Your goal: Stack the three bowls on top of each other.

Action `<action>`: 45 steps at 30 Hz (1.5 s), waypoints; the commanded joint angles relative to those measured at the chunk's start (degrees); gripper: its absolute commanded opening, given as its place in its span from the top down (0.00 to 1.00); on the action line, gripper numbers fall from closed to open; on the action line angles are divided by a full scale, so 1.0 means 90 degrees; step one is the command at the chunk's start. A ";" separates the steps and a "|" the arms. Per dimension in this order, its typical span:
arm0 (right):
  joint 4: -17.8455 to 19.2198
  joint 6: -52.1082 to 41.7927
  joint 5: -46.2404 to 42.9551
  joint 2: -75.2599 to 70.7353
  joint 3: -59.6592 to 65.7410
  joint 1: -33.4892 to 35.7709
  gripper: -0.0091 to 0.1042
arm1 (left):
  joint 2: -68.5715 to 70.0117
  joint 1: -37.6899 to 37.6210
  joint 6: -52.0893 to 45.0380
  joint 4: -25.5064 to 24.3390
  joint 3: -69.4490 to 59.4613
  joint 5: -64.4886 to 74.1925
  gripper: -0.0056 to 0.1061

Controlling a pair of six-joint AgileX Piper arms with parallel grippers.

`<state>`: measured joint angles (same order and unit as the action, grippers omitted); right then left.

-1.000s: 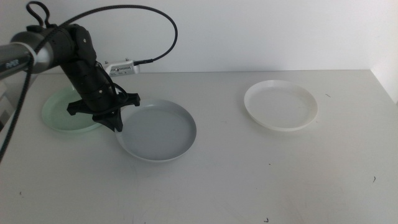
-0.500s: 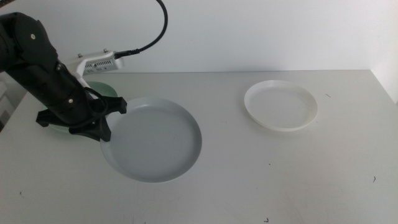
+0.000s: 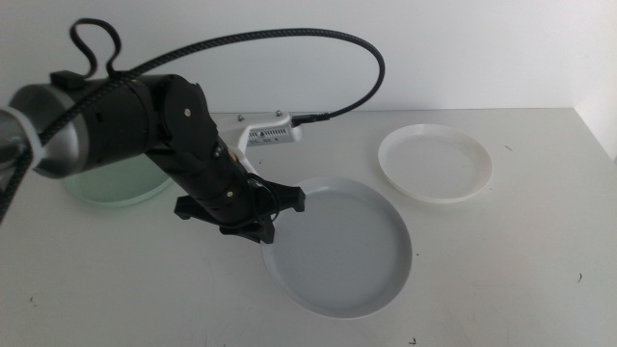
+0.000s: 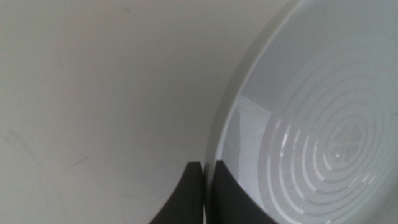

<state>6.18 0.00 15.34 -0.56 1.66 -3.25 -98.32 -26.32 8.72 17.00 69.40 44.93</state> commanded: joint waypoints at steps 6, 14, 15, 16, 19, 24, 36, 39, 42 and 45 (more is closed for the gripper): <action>0.0067 -0.0064 -0.0502 -0.0174 -0.0047 0.0014 0.48 | -0.0338 -0.0438 0.0069 0.0421 0.0149 -0.1007 0.95; 0.0063 -0.0064 -0.0502 -0.0174 -0.0047 0.0014 0.48 | -0.0744 -0.0446 0.0041 0.0435 0.0149 -0.1291 0.95; 0.0063 -0.0064 -0.0502 -0.0174 -0.0047 0.0014 0.48 | -0.0770 -0.0446 0.0038 0.0434 0.0149 -0.1357 0.95; 0.0063 -0.0064 -0.0502 -0.0174 -0.0047 0.0014 0.48 | -0.0785 -0.0446 0.0033 0.0434 0.0149 -0.1415 0.95; 0.0063 -0.0064 -0.0502 -0.0174 -0.0047 0.0014 0.48 | -0.0828 -0.0446 0.0025 0.0401 0.0149 -0.1461 0.93; 0.0063 -0.0064 -0.0502 -0.0174 -0.0047 0.0014 0.48 | -0.0827 -0.0446 0.0025 0.0193 0.0149 -0.1408 0.75; 0.0063 -0.0064 -0.0502 -0.0174 -0.0047 0.0014 0.48 | -0.0227 -0.0434 0.0033 -0.0405 0.0149 -0.1257 0.04; 0.0063 -0.0064 -0.0502 -0.0174 -0.0047 0.0014 0.48 | 0.0176 -0.0434 0.0049 -0.0753 0.0149 -0.1281 0.03; 0.0063 -0.0064 -0.0502 -0.0174 -0.0047 0.0014 0.48 | 0.0570 -0.0434 0.0049 -0.1006 0.0149 -0.1290 0.03; 0.0063 -0.0064 -0.0502 -0.0174 -0.0047 0.0014 0.48 | 0.0952 -0.0434 0.0111 -0.1380 0.0149 -0.1336 0.03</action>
<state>6.18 0.00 15.34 -0.56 1.66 -3.25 -93.76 -30.12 8.79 5.99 69.40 35.27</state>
